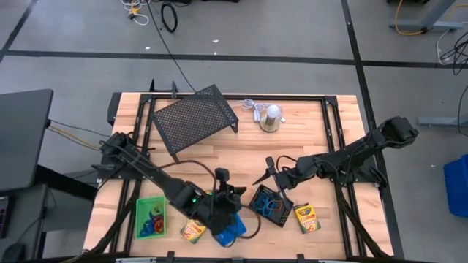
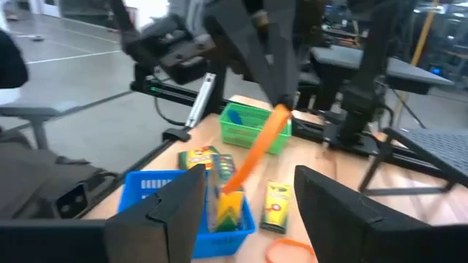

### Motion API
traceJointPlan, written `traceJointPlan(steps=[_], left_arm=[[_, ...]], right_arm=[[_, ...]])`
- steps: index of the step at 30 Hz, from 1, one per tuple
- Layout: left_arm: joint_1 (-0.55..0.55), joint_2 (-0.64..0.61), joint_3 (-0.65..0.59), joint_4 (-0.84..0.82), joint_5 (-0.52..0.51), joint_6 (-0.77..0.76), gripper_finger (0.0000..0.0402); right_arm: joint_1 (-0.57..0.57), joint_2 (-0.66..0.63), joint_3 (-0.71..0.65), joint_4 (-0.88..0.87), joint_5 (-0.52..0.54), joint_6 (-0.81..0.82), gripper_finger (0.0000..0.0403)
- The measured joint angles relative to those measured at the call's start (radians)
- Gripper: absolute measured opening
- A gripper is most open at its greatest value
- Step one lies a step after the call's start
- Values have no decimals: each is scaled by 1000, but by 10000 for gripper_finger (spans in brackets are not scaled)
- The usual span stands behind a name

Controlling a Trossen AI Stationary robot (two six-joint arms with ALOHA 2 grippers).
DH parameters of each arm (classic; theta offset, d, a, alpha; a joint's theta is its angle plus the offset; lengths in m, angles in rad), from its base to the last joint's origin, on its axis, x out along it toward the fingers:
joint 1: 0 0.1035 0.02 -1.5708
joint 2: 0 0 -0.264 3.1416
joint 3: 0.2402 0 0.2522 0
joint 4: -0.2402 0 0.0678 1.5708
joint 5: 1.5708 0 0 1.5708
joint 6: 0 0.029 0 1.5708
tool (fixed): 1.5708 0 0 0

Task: Pick & Place Office Desk Supplies
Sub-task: Put the orange rubber band into the black bin

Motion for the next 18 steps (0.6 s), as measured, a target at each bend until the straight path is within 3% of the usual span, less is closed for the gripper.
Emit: traceJointPlan(steps=[12, 15, 18], left_arm=[[88, 0, 0, 84, 113, 126, 1], [88, 0, 0, 89, 123, 151, 1], [87, 0, 0, 93, 160, 167, 1]], right_arm=[[-44, 0, 0, -1, -9, 45, 218], [-44, 0, 0, -12, 34, 50, 193], [-44, 0, 0, -30, 74, 49, 134]])
